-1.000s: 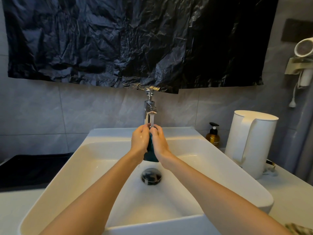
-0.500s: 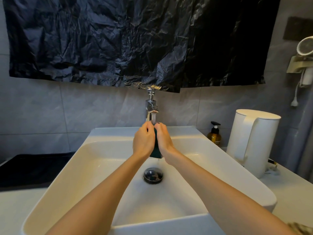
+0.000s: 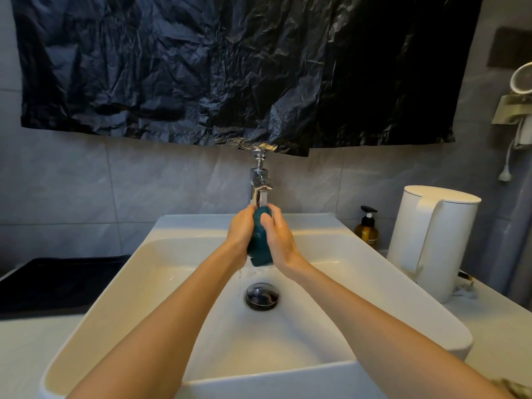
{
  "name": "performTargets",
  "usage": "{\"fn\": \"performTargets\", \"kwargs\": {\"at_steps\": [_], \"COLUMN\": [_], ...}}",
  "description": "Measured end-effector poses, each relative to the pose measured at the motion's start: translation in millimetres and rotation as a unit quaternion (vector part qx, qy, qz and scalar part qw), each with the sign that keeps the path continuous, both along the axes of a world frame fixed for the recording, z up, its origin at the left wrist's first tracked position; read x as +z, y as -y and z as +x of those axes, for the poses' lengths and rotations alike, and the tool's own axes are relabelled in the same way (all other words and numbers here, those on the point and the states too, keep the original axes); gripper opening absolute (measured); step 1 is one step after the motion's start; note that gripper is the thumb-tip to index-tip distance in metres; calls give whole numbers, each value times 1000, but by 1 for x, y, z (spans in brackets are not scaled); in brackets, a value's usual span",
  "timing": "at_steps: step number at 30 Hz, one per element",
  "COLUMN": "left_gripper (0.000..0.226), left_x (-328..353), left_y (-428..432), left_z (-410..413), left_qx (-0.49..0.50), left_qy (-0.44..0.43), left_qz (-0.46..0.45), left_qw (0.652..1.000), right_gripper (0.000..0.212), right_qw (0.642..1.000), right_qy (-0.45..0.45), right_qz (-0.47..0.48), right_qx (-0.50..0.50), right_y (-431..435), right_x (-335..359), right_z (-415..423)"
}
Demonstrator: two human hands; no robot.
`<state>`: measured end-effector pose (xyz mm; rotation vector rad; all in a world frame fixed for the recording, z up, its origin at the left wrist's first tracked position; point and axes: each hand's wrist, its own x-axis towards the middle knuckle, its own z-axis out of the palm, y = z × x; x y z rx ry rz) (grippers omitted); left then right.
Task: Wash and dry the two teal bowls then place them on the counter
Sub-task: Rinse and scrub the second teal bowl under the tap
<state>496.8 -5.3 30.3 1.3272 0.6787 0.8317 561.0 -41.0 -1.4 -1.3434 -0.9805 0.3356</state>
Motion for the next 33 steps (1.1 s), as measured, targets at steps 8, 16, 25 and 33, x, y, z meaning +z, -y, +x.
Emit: {"fn": "performTargets", "kwargs": {"at_steps": [8,16,25,33], "left_gripper": [25,33,30,38], "left_x": [-2,-18,-2,-10], "left_y": [4,8,2,8], "left_z": [-3,-3,-1,3], "left_qx": [16,6,33,61], "left_qy": [59,14,-9,0], "left_qz": [76,170,34,25], "left_qw": [995,985,999,998], "right_gripper": [45,43,36,49], "right_qw": [994,924,990,985], "right_qy": [-100,-334,-114,-121], "right_qz": [-36,-139,-77,-121], "right_qx": [7,122,13,-13], "right_y": [2,16,-2,-3], "right_x": [5,16,4,5], "right_z": [-7,-5,-9,0]}}
